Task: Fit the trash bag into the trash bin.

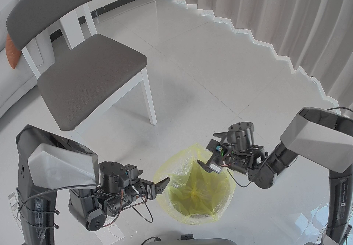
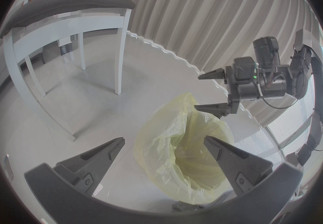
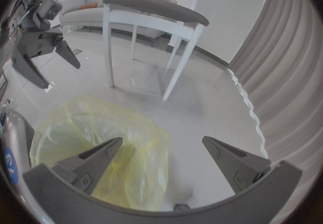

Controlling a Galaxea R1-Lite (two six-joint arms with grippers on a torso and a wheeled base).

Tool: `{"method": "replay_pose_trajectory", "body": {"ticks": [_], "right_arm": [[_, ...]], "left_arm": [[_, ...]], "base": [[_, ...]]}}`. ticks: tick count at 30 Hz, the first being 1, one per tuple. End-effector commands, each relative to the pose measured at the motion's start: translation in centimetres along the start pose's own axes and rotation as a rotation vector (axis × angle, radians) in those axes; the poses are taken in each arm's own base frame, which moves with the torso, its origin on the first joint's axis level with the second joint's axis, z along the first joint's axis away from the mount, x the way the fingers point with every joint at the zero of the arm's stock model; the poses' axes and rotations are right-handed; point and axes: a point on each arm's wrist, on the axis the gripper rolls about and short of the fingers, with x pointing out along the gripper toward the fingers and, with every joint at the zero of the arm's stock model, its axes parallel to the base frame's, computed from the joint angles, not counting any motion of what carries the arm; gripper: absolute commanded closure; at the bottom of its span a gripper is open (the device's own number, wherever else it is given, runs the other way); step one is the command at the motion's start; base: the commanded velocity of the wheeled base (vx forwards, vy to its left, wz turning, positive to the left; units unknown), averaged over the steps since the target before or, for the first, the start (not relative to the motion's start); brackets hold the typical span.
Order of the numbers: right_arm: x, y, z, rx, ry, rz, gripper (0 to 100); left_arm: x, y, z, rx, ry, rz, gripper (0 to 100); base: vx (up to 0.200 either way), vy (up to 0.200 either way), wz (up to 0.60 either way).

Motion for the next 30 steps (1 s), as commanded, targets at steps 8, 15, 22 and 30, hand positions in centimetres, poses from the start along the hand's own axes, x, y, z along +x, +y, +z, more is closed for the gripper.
{"method": "replay_pose_trajectory", "body": {"ticks": [8, 15, 22, 30], "right_arm": [[-11.7, -7.2, -6.8, 0.558, -0.031, -0.144, 0], [-13.6, -7.9, -7.7, 0.609, -0.026, -0.176, 0], [-14.0, -7.5, -7.8, 0.599, -0.025, -0.173, 0], [-14.5, -6.8, -8.4, 0.594, -0.008, -0.164, 0]], "left_arm": [[5.9, 0.2, 0.0, 0.058, 0.047, 0.01, 0], [8.8, 2.1, 0.3, 0.092, 0.05, 0.053, 0], [9.7, 4.8, 0.2, 0.108, 0.075, 0.114, 0], [12.1, 6.3, 0.6, 0.115, 0.09, 0.146, 0]], "base": [[0.0, 0.0, 0.0], [0.0, 0.0, 0.0], [0.0, 0.0, 0.0], [0.0, 0.0, 0.0]]}}
